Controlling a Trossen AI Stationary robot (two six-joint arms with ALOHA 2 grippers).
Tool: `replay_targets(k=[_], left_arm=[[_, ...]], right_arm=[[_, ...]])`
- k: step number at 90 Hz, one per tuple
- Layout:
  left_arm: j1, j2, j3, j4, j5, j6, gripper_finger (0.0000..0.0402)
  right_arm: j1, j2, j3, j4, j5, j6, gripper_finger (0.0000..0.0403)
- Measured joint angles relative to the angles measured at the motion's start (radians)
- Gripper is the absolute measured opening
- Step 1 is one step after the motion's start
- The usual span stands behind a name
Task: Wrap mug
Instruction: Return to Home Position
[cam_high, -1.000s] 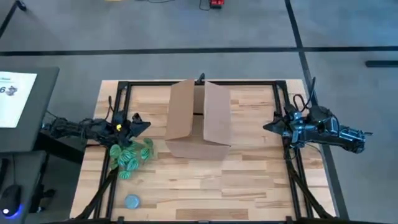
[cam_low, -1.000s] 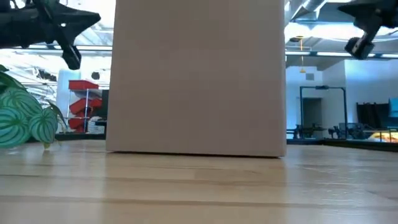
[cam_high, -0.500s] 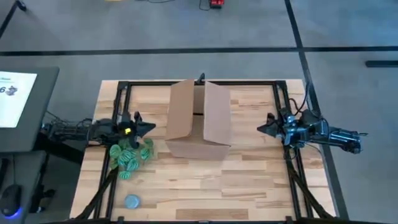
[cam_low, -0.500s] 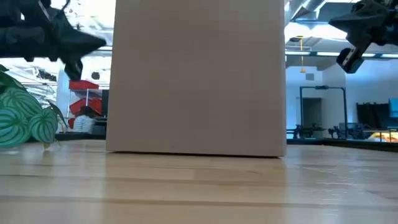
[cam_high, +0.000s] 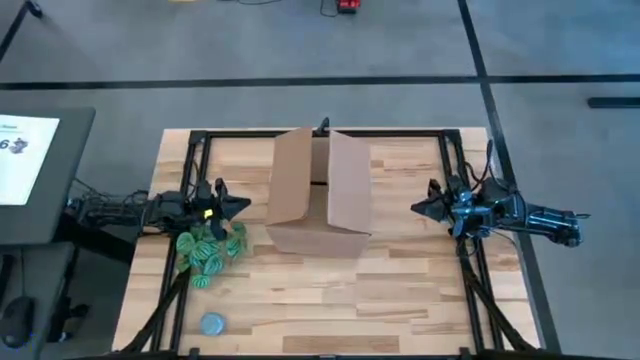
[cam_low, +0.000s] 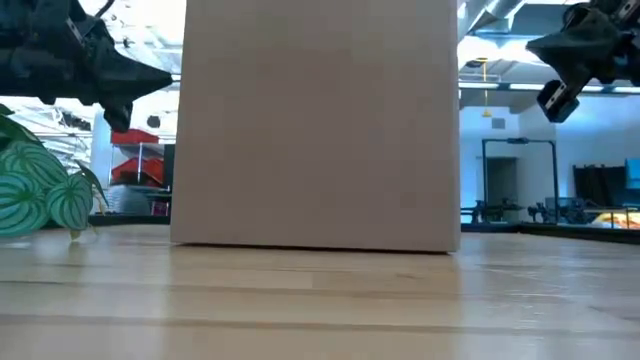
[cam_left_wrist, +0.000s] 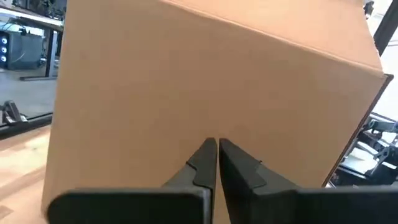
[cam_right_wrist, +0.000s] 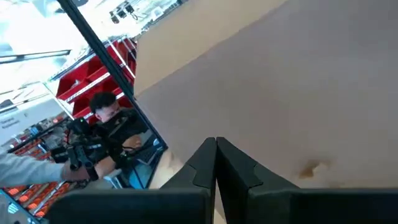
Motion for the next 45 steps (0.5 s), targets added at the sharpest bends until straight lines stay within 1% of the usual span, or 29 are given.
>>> replay_targets(k=[45], left_arm=[[0.000,0.000,-0.001,0.009,-0.004,-0.004,0.0000]], right_arm=[[0.000,0.000,0.000,-0.135,0.002,0.000,0.0000]])
